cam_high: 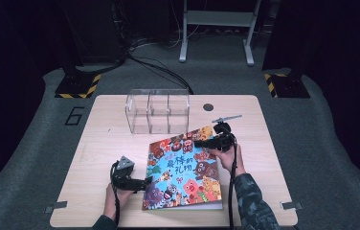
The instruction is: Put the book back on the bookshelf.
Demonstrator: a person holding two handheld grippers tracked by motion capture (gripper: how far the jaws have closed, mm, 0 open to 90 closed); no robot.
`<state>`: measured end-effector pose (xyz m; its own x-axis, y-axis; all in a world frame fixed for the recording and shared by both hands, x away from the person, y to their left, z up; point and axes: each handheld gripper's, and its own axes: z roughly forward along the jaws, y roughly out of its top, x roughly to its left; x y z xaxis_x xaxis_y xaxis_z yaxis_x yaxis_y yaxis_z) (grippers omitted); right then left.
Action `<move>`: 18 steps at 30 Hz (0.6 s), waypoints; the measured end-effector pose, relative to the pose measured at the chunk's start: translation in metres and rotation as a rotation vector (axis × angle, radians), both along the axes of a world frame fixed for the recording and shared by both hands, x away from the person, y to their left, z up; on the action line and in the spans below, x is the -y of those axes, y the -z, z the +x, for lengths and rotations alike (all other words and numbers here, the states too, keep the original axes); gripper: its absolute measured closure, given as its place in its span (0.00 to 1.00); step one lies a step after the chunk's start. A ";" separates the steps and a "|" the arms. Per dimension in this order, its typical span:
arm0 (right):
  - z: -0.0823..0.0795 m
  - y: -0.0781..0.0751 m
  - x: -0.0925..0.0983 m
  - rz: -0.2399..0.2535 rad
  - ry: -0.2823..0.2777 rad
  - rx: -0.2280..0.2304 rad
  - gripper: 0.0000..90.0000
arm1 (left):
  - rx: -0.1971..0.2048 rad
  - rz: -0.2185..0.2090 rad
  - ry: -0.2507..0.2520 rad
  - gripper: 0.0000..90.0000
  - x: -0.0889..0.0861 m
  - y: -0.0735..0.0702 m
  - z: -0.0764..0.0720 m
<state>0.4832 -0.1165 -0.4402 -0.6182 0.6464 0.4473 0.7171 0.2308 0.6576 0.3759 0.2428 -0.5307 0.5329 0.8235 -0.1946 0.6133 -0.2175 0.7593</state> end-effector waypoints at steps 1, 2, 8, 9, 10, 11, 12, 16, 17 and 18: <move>0.000 0.000 0.000 -0.004 -0.001 0.010 0.68 | 0.001 -0.001 -0.001 0.00 0.000 0.000 0.000; 0.000 0.000 0.000 -0.007 -0.011 0.027 0.67 | 0.003 0.002 -0.002 0.00 0.000 0.000 0.000; -0.004 -0.001 -0.001 -0.011 -0.006 0.058 0.68 | -0.001 0.001 0.001 0.00 -0.001 0.000 0.001; -0.005 -0.002 -0.001 -0.015 -0.003 0.061 0.68 | 0.001 -0.002 0.001 0.00 -0.001 0.000 0.001; -0.005 -0.002 -0.001 -0.013 -0.005 0.062 0.68 | -0.004 -0.008 0.006 0.00 -0.001 0.000 0.001; -0.006 -0.003 -0.001 -0.019 -0.007 0.070 0.68 | -0.004 -0.011 0.008 0.00 -0.001 0.000 0.001; -0.006 -0.003 -0.001 -0.018 -0.005 0.071 0.68 | 0.000 -0.013 0.005 0.00 -0.001 0.000 0.002; -0.009 -0.004 0.000 -0.021 -0.011 0.097 0.67 | 0.000 -0.017 0.013 0.00 -0.002 0.000 0.004; -0.010 -0.004 0.000 -0.024 -0.008 0.104 0.67 | -0.003 -0.019 0.016 0.00 -0.003 0.000 0.004; -0.011 -0.004 0.000 -0.024 -0.008 0.105 0.67 | -0.004 -0.019 0.019 0.00 -0.003 0.000 0.004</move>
